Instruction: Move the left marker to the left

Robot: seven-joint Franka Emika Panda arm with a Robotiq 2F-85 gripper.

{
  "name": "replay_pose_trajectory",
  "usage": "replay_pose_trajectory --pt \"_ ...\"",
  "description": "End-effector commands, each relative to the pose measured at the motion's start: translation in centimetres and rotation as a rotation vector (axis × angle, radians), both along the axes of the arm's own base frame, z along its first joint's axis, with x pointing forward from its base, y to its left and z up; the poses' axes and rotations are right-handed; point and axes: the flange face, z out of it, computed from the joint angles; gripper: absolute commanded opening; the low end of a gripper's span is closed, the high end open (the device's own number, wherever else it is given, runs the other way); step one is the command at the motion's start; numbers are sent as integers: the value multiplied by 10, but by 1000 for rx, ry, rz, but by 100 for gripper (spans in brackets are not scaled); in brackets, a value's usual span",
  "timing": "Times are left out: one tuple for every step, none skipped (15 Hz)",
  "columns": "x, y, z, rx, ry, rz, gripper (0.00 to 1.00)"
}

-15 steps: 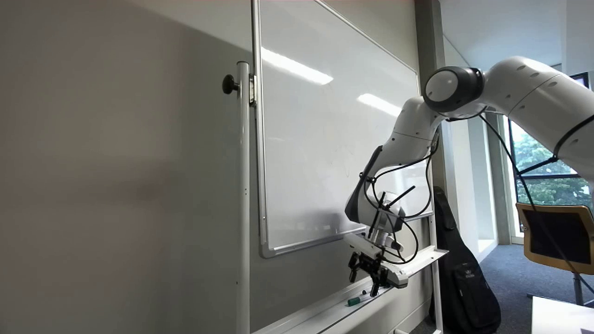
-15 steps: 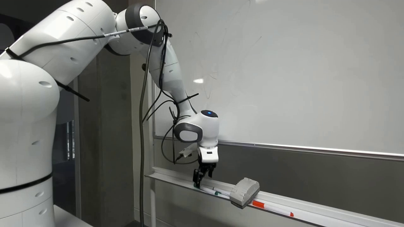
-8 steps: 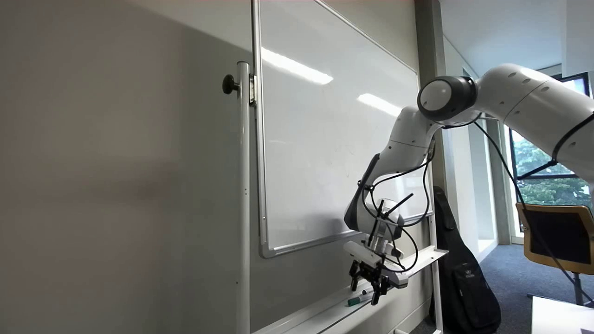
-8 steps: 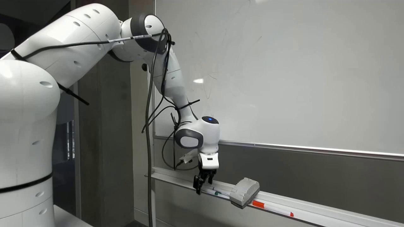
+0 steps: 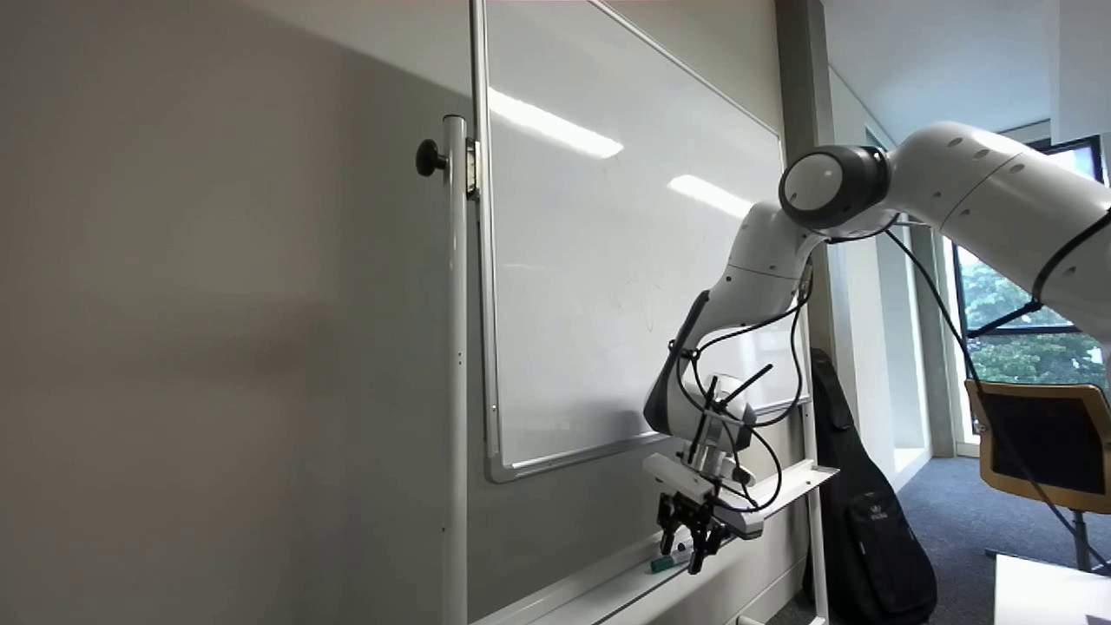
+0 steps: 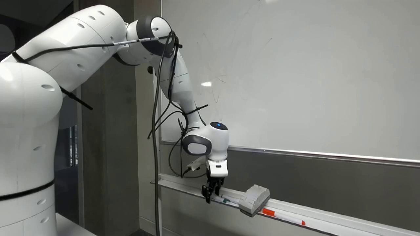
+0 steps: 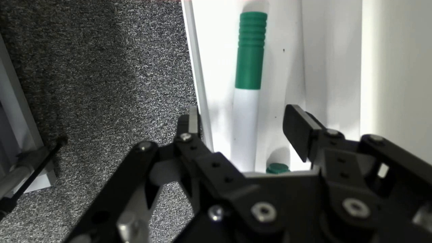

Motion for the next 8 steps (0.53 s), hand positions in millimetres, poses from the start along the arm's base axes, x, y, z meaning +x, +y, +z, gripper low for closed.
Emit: replay_pose_trajectory --pt "7 2 9 -12 -26 -30 69" --pt "7 3 9 -13 -27 -27 71" --pt "6 3 11 -15 -28 -26 72" --pt "6 4 12 -15 -30 -24 75" --pt "6 5 14 -19 -31 -20 74" --pt "6 6 16 -23 -36 -18 79" --pt "6 8 17 -33 -36 -12 77" --pt "4 9 17 -42 -30 -5 81"
